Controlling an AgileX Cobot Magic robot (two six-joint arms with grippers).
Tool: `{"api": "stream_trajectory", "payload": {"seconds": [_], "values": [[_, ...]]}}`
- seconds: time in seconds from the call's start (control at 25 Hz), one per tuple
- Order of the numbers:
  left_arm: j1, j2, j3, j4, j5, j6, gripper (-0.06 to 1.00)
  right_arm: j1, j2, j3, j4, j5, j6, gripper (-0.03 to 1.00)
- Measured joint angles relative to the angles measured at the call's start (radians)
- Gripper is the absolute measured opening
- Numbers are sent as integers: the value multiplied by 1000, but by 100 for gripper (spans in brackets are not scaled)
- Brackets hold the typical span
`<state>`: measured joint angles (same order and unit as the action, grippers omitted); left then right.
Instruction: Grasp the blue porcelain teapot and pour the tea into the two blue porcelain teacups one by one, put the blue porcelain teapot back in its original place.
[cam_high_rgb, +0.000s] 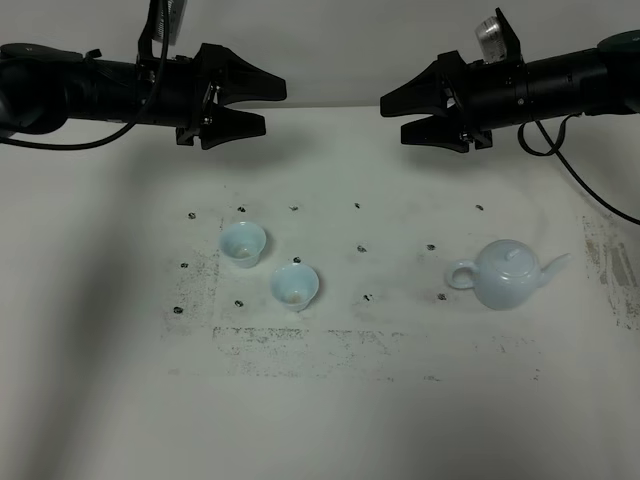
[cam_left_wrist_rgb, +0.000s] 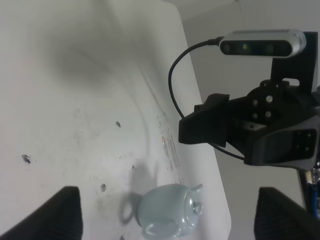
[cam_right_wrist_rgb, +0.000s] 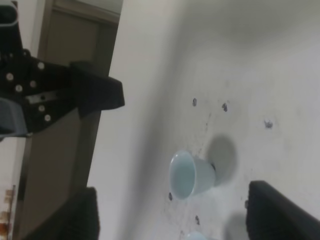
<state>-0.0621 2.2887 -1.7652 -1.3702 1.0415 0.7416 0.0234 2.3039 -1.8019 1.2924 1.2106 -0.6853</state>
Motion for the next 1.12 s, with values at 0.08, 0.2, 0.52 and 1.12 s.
{"api": "stream_trajectory", "payload": {"seconds": [0.08,0.2,0.52,1.12], "values": [[0,0,0,0,0,0,67,0,2,0,3,0,4,59],[0,0,0,0,0,-1,67,0,10,0,3,0,6,59],[0,0,0,0,4,-1,67,0,11,0,-1,0,9,59],[34,0,0,6,2,-45,67,0,11,-1,-1,0,12,59]]}}
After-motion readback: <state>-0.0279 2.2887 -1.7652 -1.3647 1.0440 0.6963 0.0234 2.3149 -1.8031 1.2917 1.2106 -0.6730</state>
